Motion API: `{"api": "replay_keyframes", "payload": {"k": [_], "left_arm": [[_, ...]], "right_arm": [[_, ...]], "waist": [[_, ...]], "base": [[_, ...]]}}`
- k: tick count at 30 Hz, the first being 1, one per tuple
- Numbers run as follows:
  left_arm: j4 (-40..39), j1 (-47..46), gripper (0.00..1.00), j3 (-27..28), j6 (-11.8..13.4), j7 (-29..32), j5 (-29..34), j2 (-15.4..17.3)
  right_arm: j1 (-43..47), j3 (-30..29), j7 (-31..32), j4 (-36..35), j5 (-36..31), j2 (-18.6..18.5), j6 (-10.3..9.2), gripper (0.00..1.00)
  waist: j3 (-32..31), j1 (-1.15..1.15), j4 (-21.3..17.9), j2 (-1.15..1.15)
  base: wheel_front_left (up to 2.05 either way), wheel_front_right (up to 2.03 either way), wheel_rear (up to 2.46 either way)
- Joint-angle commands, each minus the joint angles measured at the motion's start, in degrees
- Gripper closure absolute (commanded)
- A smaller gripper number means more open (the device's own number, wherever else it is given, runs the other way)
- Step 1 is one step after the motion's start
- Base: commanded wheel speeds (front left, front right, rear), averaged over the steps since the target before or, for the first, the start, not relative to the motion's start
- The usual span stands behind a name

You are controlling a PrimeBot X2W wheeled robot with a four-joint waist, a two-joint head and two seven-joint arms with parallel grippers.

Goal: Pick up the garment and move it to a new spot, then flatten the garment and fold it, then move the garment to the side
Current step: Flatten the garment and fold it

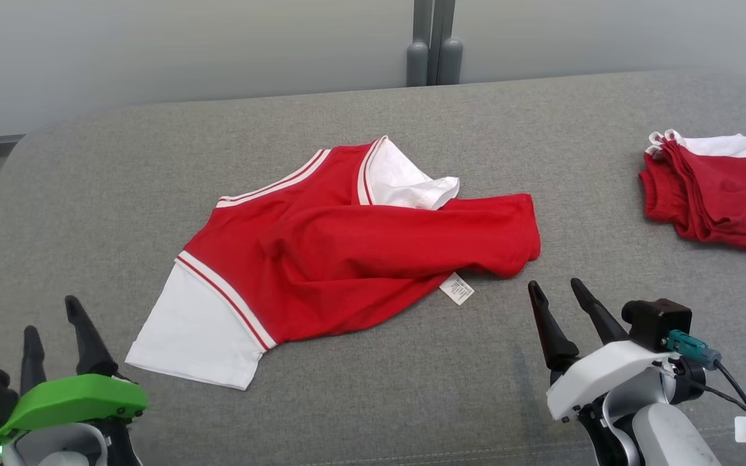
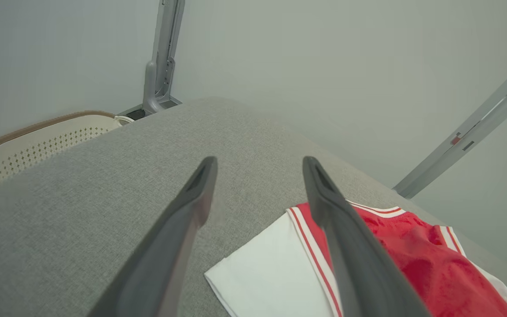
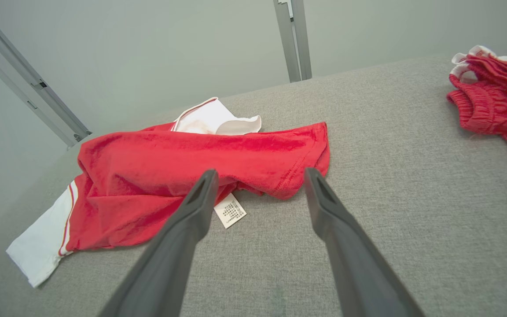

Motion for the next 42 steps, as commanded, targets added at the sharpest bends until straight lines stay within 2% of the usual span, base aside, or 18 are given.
{"api": "replay_keyframes", "payload": {"k": [1, 4, 7, 11, 16, 17, 22, 25, 33, 38, 39, 40, 42], "left_arm": [[-1.2, 1.5, 0.0, 2.2, -0.9, -0.2, 2.6, -1.1], [-4.5, 3.2, 0.0, 6.6, -2.8, -0.2, 8.1, -5.3], [-7.3, 4.9, 0.0, 8.6, -5.6, -0.2, 13.5, -7.8], [-8.8, 7.3, 0.0, 6.8, -9.5, -0.2, 20.4, -9.3], [-7.8, 8.8, 0.0, 2.7, -13.3, -0.2, 28.0, -9.3], [-7.8, 8.8, 0.0, 2.7, -13.3, -0.2, 28.0, -9.3], [-6.7, 9.2, 0.0, -0.8, -16.7, -0.2, 32.7, -9.5], [-5.4, 8.9, 0.0, -1.8, -18.3, -0.2, 33.9, -9.5], [-4.0, 7.7, 0.0, -3.1, -20.1, -0.2, 35.4, -9.5], [-3.7, 7.4, 0.0, -3.3, -20.4, -0.2, 35.6, -9.6], [-3.6, 7.4, 0.0, -3.4, -20.4, -0.2, 35.7, -9.6], [-3.6, 7.3, 0.0, -3.4, -20.4, -0.2, 35.7, -9.6], [-3.6, 7.0, 0.0, -3.5, -20.4, -0.2, 35.7, -9.6]], "right_arm": [[0.7, -0.2, -0.3, 0.2, -0.1, -0.1, -0.02, 0.0], [0.9, -1.3, -0.1, 1.0, 0.5, -0.1, -0.02, 0.0], [0.2, -3.1, 1.2, 2.5, 0.7, -0.1, -0.02, 0.0], [-2.9, -7.0, 5.6, 6.2, -1.6, -0.1, -0.02, 0.0], [-8.9, -10.2, 13.1, 12.0, -7.2, -0.1, -0.02, 0.0], [-8.9, -10.2, 13.1, 12.0, -7.2, -0.1, -0.02, 0.0], [-15.5, -13.0, 21.2, 20.1, -10.7, -0.1, -0.02, 0.0], [-18.3, -13.8, 22.8, 23.3, -12.5, -0.1, -0.02, 0.0], [-22.3, -18.6, 22.6, 30.5, -18.3, -0.1, -0.02, 0.0], [-24.6, -18.6, 20.9, 34.7, -17.2, -0.1, -0.02, 0.0], [-25.1, -18.5, 20.5, 35.5, -17.1, -0.2, -0.02, 0.02], [-25.6, -18.4, 20.3, 36.3, -16.9, -0.2, -0.02, 0.36], [-26.4, -18.5, 19.6, 37.6, -16.8, -0.1, -0.02, 0.75]], "waist": [[-0.3, 0.0, 0.5, 0.0], [-0.7, 0.0, 1.3, 0.0], [-1.3, 0.0, 2.1, 0.0], [-1.6, 0.0, 3.4, 0.0], [-0.9, 0.0, 5.3, 0.0], [-0.9, 0.0, 5.3, 0.0], [0.1, 0.0, 8.2, 0.0], [0.7, 0.0, 9.5, 0.0], [1.6, 0.0, 12.0, 0.0], [1.9, 0.0, 12.5, 0.0], [2.0, 0.0, 12.6, 0.0], [2.1, 0.0, 12.6, 0.0], [2.4, 0.0, 12.6, 0.0]], "base": [[0.0, 0.0, 0.0], [0.0, 0.0, 0.0], [0.0, 0.0, 0.0], [0.0, 0.0, 0.0], [0.0, 0.0, 0.0], [0.0, 0.0, 0.0], [0.0, 0.0, 0.0], [0.0, 0.0, 0.0], [0.0, 0.0, 0.0], [0.0, 0.0, 0.0], [0.0, 0.0, 0.0], [0.0, 0.0, 0.0], [0.0, 0.0, 0.0]]}}
